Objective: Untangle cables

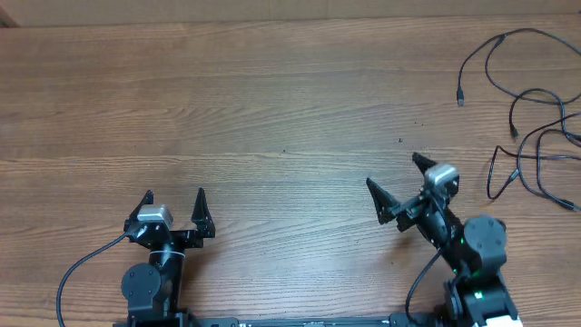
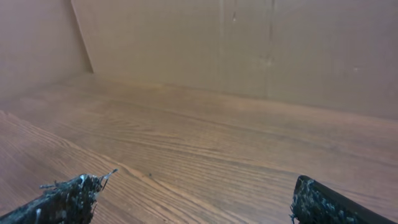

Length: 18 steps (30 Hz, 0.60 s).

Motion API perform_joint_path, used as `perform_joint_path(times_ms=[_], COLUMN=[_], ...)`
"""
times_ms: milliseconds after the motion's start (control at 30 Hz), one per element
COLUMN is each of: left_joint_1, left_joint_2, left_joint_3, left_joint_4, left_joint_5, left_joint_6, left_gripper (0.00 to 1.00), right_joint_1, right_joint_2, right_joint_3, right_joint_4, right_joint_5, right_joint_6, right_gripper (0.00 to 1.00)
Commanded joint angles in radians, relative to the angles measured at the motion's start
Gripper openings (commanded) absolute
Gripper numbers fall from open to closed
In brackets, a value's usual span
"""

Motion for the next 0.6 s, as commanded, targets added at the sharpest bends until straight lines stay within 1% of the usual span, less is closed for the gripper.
perform_joint_path(times_ms=[0,167,300,467,567], left_joint_1=[0.010,0.010,0.010,0.010,0.010], left_joint_2=[-0.010,-0.010,-0.010,-0.010,-0.010], left_joint_3=[-0.005,-0.005,-0.005,-0.005,-0.005], left_joint_4=[-0.002,-0.002,-0.002,-0.002,-0.002], left_joint_5=[0.000,0.000,0.000,0.000,0.000], left_joint_6=[-0.014,-0.014,-0.014,-0.014,-0.014], left_gripper=[1.00,1.00,1.00,1.00,1.00], right_joint_1=[0.000,0.000,-0.005,-0.031,-0.058], right_joint_2=[-0.077,-0.181,-0.255,-0.296,-0.358], right_joint_3=[-0.080,-0.179,-0.186,-0.186,-0.186], right_joint_4=[0.032,0.060,-0.028,-0.069,-0.137], right_joint_5=[0.019,0.019,0.030,0.030,0.043], right_joint_6=[0.002,0.002,0.002,0.002,0.002], right_gripper=[1.00,1.00,1.00,1.00,1.00])
